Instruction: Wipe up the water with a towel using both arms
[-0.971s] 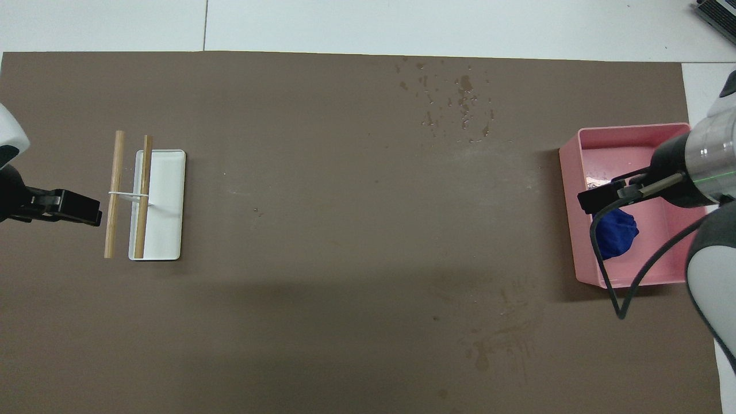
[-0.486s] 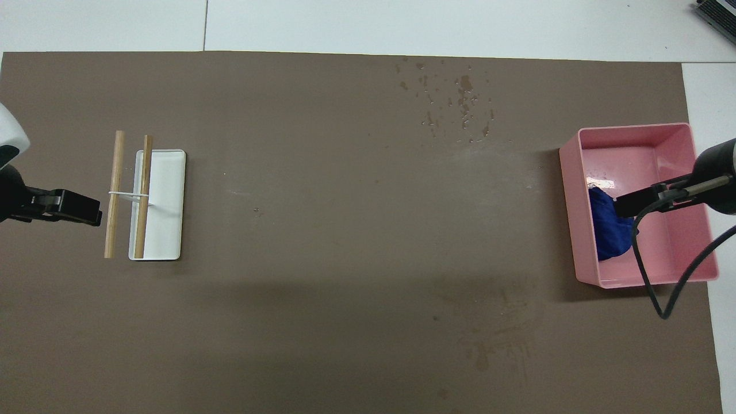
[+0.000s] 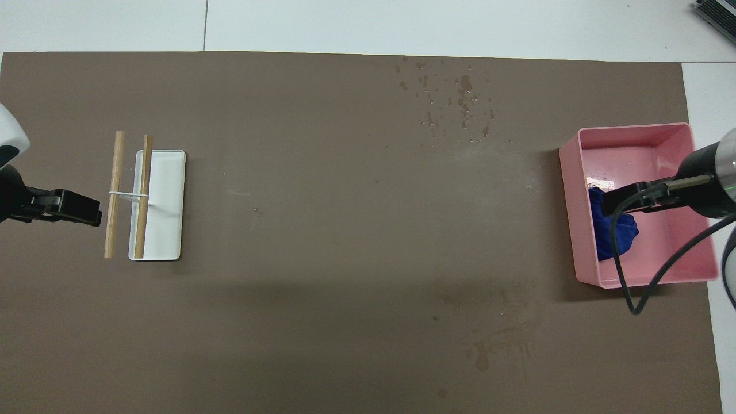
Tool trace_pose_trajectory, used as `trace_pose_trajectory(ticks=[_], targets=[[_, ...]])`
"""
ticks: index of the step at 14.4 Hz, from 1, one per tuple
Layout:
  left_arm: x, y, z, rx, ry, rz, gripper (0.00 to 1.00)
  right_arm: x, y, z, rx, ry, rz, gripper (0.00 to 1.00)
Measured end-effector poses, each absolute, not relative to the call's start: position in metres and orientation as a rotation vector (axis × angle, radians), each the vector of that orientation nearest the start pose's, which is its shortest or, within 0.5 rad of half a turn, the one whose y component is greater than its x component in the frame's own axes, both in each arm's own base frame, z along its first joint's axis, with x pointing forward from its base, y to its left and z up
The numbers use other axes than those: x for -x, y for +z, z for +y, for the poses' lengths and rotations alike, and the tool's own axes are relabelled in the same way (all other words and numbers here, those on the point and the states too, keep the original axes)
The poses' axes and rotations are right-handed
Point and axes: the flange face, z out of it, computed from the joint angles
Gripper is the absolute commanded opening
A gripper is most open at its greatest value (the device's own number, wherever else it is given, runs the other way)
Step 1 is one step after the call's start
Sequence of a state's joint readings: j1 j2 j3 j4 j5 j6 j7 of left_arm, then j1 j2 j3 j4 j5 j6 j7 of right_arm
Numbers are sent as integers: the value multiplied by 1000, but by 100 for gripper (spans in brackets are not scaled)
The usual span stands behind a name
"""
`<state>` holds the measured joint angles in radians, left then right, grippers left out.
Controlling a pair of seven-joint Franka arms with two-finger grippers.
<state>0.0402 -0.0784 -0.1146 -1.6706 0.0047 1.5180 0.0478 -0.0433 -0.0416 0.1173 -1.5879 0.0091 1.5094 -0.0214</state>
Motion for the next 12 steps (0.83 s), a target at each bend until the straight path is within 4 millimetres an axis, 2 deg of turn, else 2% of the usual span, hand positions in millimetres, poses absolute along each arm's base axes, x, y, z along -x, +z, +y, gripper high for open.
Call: trace_pose_trajectory(ticks=[4, 8, 12], targets=[[-522, 615, -41, 3119, 116, 190, 100, -534, 633, 39, 3136, 60, -141, 100], [-522, 615, -41, 3119, 116, 190, 100, -535, 635, 15, 3137, 52, -76, 100], [-522, 615, -41, 3119, 116, 190, 100, -535, 635, 16, 3137, 52, -79, 100]])
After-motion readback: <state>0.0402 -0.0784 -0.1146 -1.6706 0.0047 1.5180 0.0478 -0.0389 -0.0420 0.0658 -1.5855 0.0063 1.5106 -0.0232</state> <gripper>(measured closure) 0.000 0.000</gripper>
